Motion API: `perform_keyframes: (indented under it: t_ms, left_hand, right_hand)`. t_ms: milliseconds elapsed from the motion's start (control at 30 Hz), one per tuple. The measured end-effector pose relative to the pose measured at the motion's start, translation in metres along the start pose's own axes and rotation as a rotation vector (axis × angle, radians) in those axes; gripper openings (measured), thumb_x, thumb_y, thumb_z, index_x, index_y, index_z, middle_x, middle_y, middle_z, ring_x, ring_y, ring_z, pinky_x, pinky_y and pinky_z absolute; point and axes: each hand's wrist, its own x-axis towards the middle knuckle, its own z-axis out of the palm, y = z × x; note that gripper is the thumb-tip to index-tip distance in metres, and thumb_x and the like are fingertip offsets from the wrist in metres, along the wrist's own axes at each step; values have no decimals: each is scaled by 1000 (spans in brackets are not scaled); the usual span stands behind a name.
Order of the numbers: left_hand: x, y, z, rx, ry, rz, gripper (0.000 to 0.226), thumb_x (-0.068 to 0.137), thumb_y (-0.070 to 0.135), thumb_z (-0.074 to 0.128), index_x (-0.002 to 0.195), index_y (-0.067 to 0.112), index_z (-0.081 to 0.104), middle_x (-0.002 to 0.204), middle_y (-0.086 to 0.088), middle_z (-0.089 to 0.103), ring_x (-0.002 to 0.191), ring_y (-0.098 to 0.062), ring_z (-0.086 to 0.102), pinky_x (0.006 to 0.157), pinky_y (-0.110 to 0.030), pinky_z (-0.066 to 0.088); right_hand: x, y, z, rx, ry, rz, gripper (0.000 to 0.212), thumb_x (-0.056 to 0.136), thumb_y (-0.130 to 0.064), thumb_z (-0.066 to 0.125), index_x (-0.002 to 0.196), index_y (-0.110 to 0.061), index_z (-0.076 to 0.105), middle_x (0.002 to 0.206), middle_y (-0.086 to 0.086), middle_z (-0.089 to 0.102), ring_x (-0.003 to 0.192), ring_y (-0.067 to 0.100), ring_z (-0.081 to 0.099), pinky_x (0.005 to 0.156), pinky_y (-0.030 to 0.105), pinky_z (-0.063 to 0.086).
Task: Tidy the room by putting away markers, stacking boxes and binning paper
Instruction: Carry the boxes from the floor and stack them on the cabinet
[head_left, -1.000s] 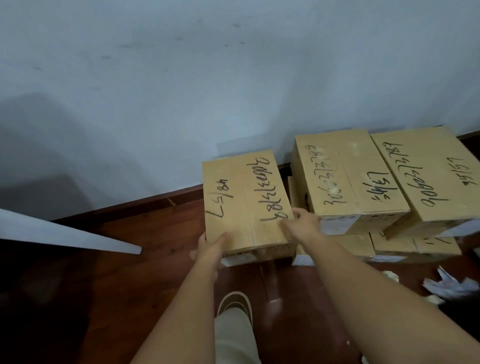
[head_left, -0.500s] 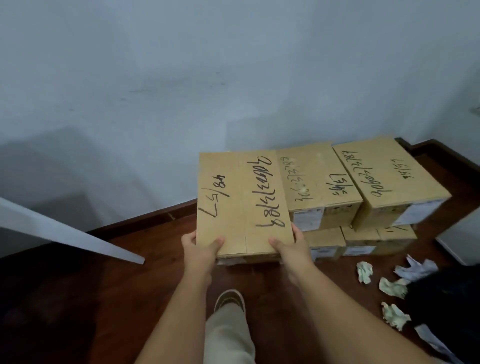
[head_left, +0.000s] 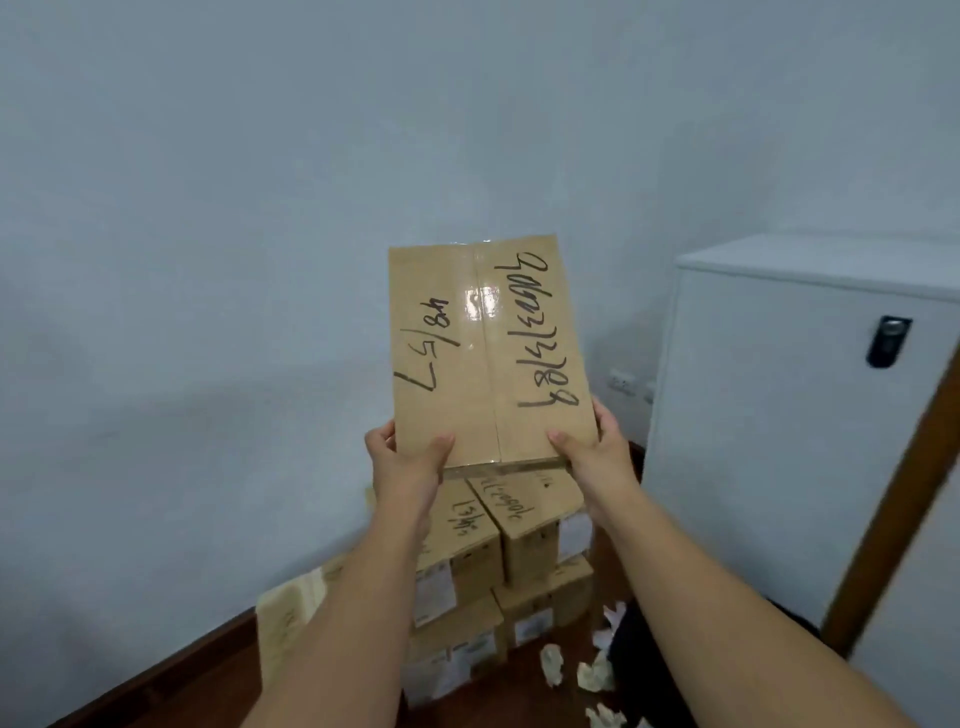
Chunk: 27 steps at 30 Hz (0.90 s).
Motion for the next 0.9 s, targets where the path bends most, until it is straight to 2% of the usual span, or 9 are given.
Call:
perform_keyframes:
  t_ms: [100,200,300,433,533,600,700,800,900]
  left_hand:
    - [-18,38,70,-59,-160,46,61,81,13,78,123,28,36,129,0,48,108,-21,56,79,-40,57]
    - [-41,74,135,-108,-351,122,70,77,11,81,128,28,37,128,3,48,117,-21,53,94,-44,54]
    - [-58,99,189,-103,-524,249,91,69,12,87,143,27,35,130,6,50,120,-16,53,102,-45,49]
    - [-75,124,249,-151,-696,309,100,58,29,93,143,33,41,131,8,58,120,-15,58,100,-44,51]
    - [-84,133,293,-228,-790,303,99,60,26,88,146,33,39,131,7,59,119,-13,59,94,-38,55]
    - [-81,133,319,-245,-841,305,99,66,20,85,149,34,34,133,10,56,118,-9,57,92,-34,54]
    - [-68,131,354,-212,-904,308,99,71,10,82,150,37,29,131,13,51,110,-5,55,85,-30,54]
    - [-46,129,384,-159,-912,373,85,79,2,77,141,41,35,127,18,53,111,-14,61,76,-28,57]
    - [-24,132,407,-92,-886,406,88,84,7,73,147,46,25,123,22,52,109,-15,63,86,-39,57]
  right_hand:
    - [-4,-59,-54,10,106,-135,74,82,-7,73,144,-29,38,128,-2,59,116,19,57,98,49,51]
    - [-11,-114,-110,16,219,-257,74,81,-9,74,144,-27,39,128,-3,59,118,20,57,101,48,49]
    - [-25,-162,-157,12,297,-335,73,82,-11,75,144,-27,39,128,-3,59,120,19,55,102,49,48]
    - [-46,-209,-208,-37,398,-453,73,80,-18,78,143,-28,42,126,-7,60,115,14,57,101,43,50]
    - [-46,-239,-240,-113,470,-536,71,80,-26,78,141,-32,42,126,-11,60,109,9,60,91,38,55]
    - [-39,-256,-255,-228,518,-578,66,81,-30,76,137,-40,42,129,-17,56,112,8,57,84,37,57]
    - [-17,-272,-276,-477,575,-605,63,83,-31,74,132,-49,40,130,-22,49,119,10,48,97,39,48]
    - [12,-281,-288,-715,625,-615,54,86,-29,71,128,-49,44,145,-16,41,130,14,44,102,38,43]
    - [41,-289,-292,-931,710,-634,52,87,-31,67,131,-44,43,144,-10,40,123,14,48,89,30,43]
